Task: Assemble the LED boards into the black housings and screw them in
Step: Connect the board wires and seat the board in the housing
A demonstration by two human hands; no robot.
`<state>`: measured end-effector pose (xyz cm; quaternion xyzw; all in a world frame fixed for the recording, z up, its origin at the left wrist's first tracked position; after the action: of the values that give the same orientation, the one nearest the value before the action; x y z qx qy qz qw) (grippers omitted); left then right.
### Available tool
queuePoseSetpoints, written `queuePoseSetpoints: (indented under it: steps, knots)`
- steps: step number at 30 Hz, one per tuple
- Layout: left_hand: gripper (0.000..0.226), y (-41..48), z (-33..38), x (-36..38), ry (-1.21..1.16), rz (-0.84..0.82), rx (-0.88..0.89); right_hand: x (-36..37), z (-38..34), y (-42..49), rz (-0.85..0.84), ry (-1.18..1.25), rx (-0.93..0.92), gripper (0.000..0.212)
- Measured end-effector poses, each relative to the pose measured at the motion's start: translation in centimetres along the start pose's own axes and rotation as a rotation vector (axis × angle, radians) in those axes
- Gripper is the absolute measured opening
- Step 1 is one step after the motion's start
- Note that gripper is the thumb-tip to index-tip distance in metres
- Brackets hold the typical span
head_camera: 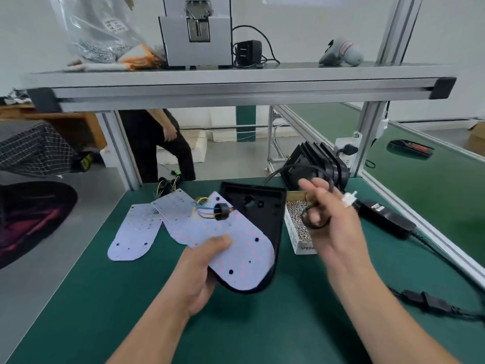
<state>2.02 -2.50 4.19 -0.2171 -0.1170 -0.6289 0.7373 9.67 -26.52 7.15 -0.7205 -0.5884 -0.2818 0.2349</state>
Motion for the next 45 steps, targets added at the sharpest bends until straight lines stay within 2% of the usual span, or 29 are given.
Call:
queuePoseSetpoints:
  steps: [5, 9, 15, 19, 21, 23, 28, 32, 35, 38, 40, 42, 43, 45]
  knots:
    - [0.058, -0.4, -0.5, 0.0, 0.063, -0.103, -0.093, 0.7, 2.4, -0.8, -0.265, -0.142, 0.1, 0.04]
    - [0.057, -0.6, -0.4, -0.2, 0.059, -0.17, -0.194, 0.3, 3.0, -0.7, -0.315, -0.157, 0.18, 0.035]
    - [0.058, -1.0, -0.2, -0.2, 0.06, -0.186, -0.226, 0.7, 4.5, -1.8, -0.405, -0.403, 0.208, 0.041]
    - [0.056, -1.1, 0.2, -0.3, 0.054, -0.204, -0.221, 1.3, 5.0, -2.5, -0.448, -0.358, 0.322, 0.049]
    - [0.056, -1.3, 0.1, -0.2, 0.045, -0.218, -0.225, 1.6, 5.1, -2.8, -0.449, -0.408, 0.334, 0.042]
    - [0.055, -1.4, 0.0, -0.2, 0.024, -0.219, -0.22, 1.7, 5.1, -3.0, -0.482, -0.494, 0.268, 0.032]
    - [0.058, -1.1, 0.0, -0.2, 0.066, -0.145, -0.124, 1.6, 5.0, -2.5, -0.519, -0.712, 0.196, 0.036]
    - [0.052, -0.7, 0.1, 0.0, 0.06, -0.038, -0.005, 0.3, 4.0, -1.1, -0.499, -0.671, 0.278, 0.044]
    - [0.044, -0.2, 0.5, -0.4, 0.003, 0.05, 0.042, -0.3, 2.9, -0.6, -0.568, -0.73, 0.239, 0.064]
    - [0.036, 0.0, 0.8, -0.5, 0.019, 0.116, 0.084, -0.7, 1.7, -0.9, -0.577, -0.95, 0.198, 0.102]
    - [0.035, 0.0, 0.8, -0.4, 0.07, 0.172, 0.111, -0.7, 0.5, -1.2, -0.657, -1.147, 0.13, 0.114]
    - [0.038, 0.0, 0.6, -0.2, 0.146, 0.218, 0.146, -0.5, -1.1, -1.4, -0.725, -1.208, -0.031, 0.102]
    - [0.037, 0.0, 0.5, -0.2, 0.177, 0.231, 0.163, -0.1, -1.7, -1.6, -0.71, -1.116, -0.094, 0.091]
    - [0.031, -0.2, 0.3, 0.1, 0.232, 0.237, 0.201, 0.9, -2.1, -2.3, -0.531, -0.858, -0.21, 0.061]
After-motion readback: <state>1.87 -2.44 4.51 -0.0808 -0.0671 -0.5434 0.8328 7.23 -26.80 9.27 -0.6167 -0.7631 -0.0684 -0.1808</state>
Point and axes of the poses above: each hand's wrist, its own y-axis towards the middle knuckle, its own x-axis out of the palm, z = x × y, the point moved 1 cm from there along y, towards the middle knuckle, and after that the axes turned 6 degrees about z, right-handed, at the moved point
